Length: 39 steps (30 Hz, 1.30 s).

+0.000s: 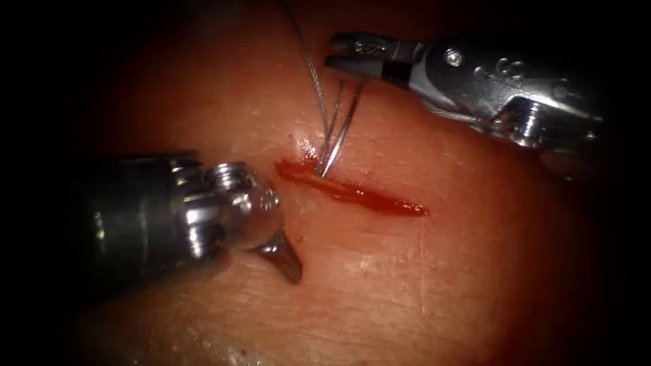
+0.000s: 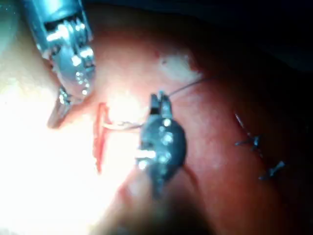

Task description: Wound Closure

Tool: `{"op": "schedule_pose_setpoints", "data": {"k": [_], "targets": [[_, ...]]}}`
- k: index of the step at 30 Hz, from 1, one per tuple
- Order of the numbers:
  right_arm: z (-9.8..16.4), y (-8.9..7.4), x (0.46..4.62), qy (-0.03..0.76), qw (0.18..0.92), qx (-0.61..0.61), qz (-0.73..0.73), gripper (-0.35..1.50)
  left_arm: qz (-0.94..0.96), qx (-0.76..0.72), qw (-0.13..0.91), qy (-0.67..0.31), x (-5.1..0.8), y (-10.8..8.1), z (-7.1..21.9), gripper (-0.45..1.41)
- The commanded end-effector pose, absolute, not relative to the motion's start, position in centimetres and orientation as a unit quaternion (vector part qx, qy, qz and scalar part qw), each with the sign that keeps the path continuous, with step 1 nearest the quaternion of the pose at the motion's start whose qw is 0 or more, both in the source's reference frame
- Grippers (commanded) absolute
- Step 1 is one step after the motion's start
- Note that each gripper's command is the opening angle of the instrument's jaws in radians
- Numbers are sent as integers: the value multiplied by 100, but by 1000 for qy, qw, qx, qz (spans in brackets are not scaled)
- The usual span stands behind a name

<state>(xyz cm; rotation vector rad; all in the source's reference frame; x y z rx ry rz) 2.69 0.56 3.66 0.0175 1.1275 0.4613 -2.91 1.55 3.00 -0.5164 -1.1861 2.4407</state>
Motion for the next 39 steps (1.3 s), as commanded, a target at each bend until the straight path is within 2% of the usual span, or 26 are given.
{"op": "schedule_pose_setpoints", "data": {"k": [1, 16, 31, 39], "targets": [[372, 57, 276, 531, 818, 12, 221, -35, 868, -184, 188, -421, -297, 158, 305, -13], [381, 53, 275, 533, 800, 47, 271, -35, 868, -184, 180, -424, -281, 156, 303, -13], [415, 25, 281, 547, 747, 183, 332, -35, 867, -198, 184, -418, -238, 169, 280, -13], [407, 5, 284, 541, 726, 230, 357, -35, 866, -198, 198, -415, -237, 173, 276, -12]]}}
